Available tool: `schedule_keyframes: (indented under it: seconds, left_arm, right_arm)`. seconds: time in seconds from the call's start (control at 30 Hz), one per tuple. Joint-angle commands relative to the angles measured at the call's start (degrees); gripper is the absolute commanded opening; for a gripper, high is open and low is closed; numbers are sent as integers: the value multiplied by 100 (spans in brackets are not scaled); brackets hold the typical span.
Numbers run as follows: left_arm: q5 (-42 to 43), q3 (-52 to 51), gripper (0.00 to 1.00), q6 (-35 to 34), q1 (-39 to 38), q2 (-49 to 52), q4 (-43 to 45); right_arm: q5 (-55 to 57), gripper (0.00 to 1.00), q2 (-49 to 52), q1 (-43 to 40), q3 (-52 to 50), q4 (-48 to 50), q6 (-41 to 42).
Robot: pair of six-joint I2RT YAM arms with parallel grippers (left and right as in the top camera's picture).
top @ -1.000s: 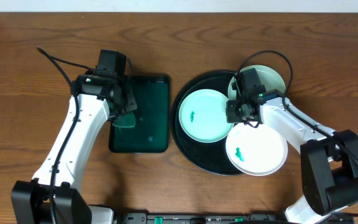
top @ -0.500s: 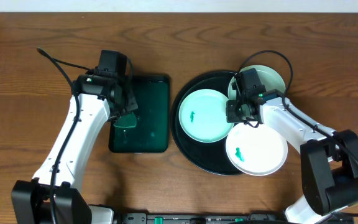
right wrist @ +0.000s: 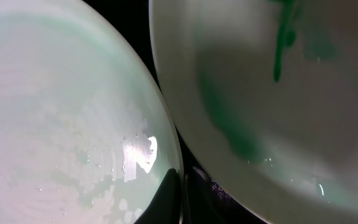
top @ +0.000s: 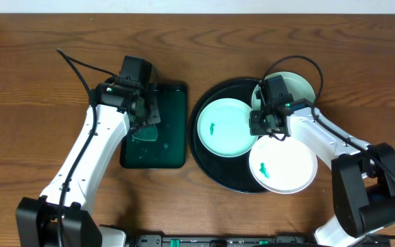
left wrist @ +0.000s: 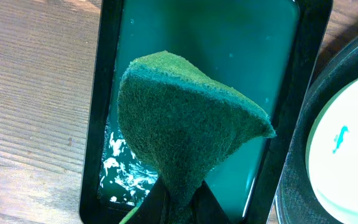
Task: Clean dirty plates on tray and stack at the side
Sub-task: 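Dip the held sponge in the green water with the left gripper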
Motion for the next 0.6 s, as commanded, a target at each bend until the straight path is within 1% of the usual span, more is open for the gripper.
schedule_keyframes:
  seconds: [0.0, 0.57]
  left_arm:
    - [-33, 46, 7, 96, -9, -22, 11]
    - [-33, 46, 7, 96, -9, -22, 0]
  right_arm:
    - [-48, 1, -131, 61, 0, 13, 61]
    - [-234, 1, -131, 61, 0, 15, 61]
